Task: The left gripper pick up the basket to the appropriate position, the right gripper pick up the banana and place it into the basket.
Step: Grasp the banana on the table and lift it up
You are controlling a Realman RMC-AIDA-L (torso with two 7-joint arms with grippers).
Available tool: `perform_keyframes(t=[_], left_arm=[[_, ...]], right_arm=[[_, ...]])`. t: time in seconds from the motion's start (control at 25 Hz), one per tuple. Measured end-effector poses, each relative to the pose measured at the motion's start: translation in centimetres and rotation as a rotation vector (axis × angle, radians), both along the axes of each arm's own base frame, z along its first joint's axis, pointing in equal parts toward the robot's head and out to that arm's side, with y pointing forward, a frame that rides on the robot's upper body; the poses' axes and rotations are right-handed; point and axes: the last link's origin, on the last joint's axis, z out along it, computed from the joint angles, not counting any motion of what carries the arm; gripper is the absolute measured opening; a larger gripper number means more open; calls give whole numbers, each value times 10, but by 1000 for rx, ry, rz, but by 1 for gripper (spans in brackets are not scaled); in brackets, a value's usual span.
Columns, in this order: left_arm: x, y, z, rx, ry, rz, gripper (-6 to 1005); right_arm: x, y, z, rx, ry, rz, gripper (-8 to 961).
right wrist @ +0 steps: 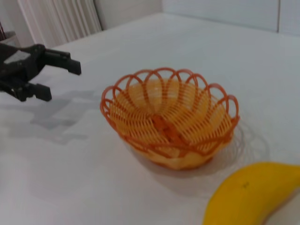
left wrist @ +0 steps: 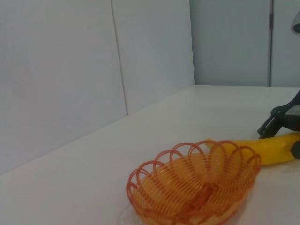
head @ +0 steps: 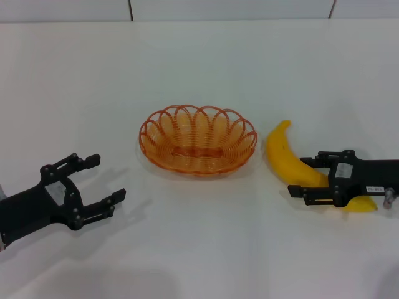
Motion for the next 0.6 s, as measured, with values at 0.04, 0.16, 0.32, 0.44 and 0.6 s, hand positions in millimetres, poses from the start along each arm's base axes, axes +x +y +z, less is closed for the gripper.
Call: perform_keyframes(t=[0.04,0.16,0.32,0.44,0.6], left_arm=[[0,0,0,0,0,0,835],[0,0,0,0,0,-2,835],[1,0,0,-1,-1,-4,835],[1,0,0,-1,-3,-4,834],[2,-2,0,-6,-10,-11,834]], right_arm=[[0,0,0,-5,-1,-9,754],[2,1,3,-2,1,-28,754],[3,1,6,6,-4,-44,754],[4,2,8,9,-3,-55,754],[5,1,10,-1,-15,-64,754]])
